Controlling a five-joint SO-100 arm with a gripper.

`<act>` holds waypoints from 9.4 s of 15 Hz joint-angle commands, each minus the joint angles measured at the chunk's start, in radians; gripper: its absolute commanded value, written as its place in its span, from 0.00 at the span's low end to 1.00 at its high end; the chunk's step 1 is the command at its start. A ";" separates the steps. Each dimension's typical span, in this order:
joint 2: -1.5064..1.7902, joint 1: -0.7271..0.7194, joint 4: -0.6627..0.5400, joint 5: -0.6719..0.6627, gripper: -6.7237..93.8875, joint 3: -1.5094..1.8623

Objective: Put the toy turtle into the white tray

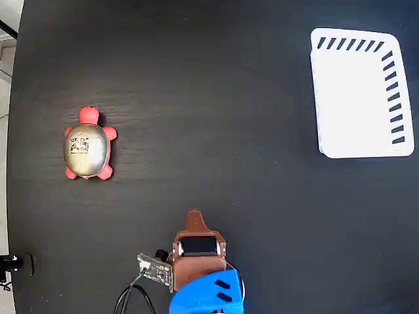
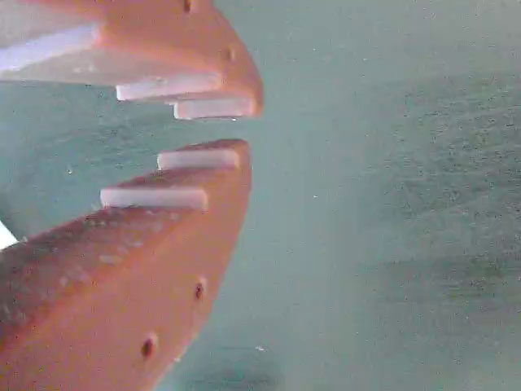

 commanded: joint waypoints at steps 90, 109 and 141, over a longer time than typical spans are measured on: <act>-1.967 -0.414 0.253 -0.988 0.07 -1.775; -1.681 0.422 0.543 -0.753 0.07 -1.933; -2.566 0.746 0.419 0.023 0.60 -2.744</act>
